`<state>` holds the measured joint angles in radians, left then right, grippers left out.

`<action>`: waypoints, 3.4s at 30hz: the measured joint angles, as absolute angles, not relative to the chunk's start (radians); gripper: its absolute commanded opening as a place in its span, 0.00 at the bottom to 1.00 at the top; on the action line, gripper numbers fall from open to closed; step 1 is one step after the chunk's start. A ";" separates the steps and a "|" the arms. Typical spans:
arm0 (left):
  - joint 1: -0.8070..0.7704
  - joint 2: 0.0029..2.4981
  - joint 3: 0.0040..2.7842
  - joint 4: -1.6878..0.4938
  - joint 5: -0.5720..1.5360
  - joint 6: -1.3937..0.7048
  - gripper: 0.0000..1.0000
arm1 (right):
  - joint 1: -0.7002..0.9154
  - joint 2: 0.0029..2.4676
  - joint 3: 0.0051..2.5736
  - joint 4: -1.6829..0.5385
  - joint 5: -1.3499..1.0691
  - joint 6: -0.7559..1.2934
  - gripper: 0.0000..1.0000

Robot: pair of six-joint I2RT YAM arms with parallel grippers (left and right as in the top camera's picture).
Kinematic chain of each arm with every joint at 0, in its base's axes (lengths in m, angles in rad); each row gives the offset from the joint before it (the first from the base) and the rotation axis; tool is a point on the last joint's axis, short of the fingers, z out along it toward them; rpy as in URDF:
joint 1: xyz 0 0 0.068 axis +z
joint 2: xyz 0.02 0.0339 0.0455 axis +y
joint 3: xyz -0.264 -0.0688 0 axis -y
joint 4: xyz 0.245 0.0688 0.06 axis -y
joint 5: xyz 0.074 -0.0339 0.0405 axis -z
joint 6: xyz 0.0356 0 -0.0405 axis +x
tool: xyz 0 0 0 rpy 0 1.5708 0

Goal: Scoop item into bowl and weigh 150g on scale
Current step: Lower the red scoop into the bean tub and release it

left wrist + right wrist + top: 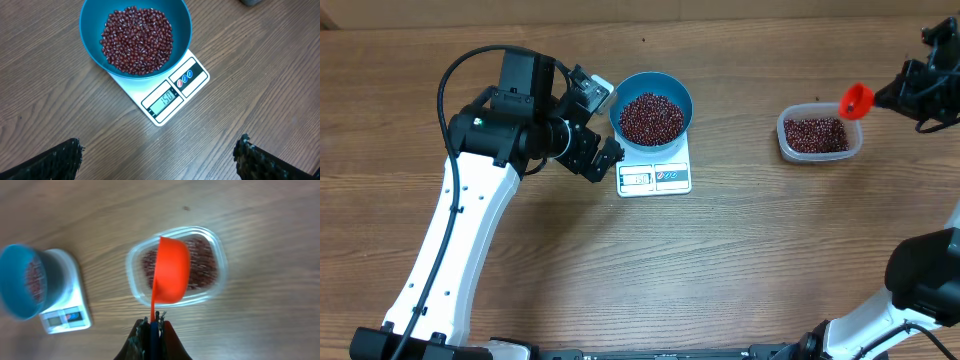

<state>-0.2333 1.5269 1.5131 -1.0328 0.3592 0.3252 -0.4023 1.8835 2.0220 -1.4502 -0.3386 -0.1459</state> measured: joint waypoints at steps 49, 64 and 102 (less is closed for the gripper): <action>-0.233 1.527 1.513 -1.033 0.359 0.325 0.99 | -0.222 1.882 1.826 -1.301 -0.052 0.229 0.04; -0.233 1.527 1.513 -1.032 0.359 0.325 1.00 | -0.411 1.680 1.518 -1.007 -0.501 0.194 0.04; -0.233 1.527 1.513 -1.033 0.359 0.325 0.99 | -0.438 1.567 1.110 -0.756 -0.499 0.407 1.00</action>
<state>-0.2333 1.5269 1.5131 -1.0332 0.3592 0.3252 -0.4377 1.5673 1.1103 -0.7559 -0.4992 0.4072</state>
